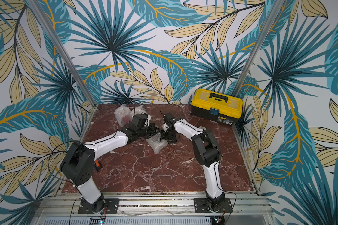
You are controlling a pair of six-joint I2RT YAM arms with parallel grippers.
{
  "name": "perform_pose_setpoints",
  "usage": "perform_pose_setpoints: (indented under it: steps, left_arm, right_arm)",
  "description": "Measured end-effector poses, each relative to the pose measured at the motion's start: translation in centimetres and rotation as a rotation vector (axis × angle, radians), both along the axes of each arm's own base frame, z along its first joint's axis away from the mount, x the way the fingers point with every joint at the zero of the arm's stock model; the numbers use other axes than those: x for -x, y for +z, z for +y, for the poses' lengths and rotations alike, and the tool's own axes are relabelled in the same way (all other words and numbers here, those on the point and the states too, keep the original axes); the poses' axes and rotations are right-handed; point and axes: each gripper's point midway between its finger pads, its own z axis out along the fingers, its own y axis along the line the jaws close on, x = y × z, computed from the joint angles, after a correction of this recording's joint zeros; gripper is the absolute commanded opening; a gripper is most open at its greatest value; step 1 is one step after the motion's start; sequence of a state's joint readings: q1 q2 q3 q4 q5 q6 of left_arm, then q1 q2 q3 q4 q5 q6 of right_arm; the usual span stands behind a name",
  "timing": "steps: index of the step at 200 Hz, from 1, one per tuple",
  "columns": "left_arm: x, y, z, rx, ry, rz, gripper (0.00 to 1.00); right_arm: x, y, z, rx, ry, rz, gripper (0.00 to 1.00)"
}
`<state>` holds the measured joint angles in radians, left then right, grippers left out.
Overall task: Wrap mugs in bubble wrap
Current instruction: Wrap the mug in bubble wrap.
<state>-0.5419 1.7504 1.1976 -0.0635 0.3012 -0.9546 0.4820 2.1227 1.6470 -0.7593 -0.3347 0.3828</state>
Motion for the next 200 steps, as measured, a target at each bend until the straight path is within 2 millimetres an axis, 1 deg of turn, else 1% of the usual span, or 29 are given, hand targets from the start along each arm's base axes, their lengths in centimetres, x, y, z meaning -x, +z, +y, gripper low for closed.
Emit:
perform_pose_setpoints:
  steps: [33, 91, 137, 152, 164, 200]
  left_arm:
    - [0.2, 0.2, 0.3, 0.0, 0.013, -0.017, 0.0]
    - [0.9, 0.9, 1.8, -0.017, 0.057, -0.049, 0.0]
    - [0.8, 0.2, 2.4, -0.037, 0.085, -0.043, 0.0]
    - [0.7, -0.2, 2.5, -0.043, 0.091, -0.035, 0.0]
    - [0.6, -0.8, 2.5, -0.048, 0.094, -0.022, 0.0]
    - [0.6, -4.1, 2.3, -0.08, 0.093, 0.043, 0.0]
  right_arm:
    - [0.1, 0.0, 0.1, -0.005, 0.001, 0.002, 0.88]
    - [0.4, 0.0, 0.5, -0.015, 0.01, 0.008, 0.88]
    - [0.5, 0.3, 0.5, -0.021, 0.01, 0.002, 0.88]
    - [0.5, 0.9, 0.5, -0.029, 0.007, -0.013, 0.88]
    - [0.5, 1.9, 0.5, -0.041, 0.003, -0.036, 0.88]
    - [0.2, 5.7, 0.0, -0.073, -0.016, -0.151, 0.87]
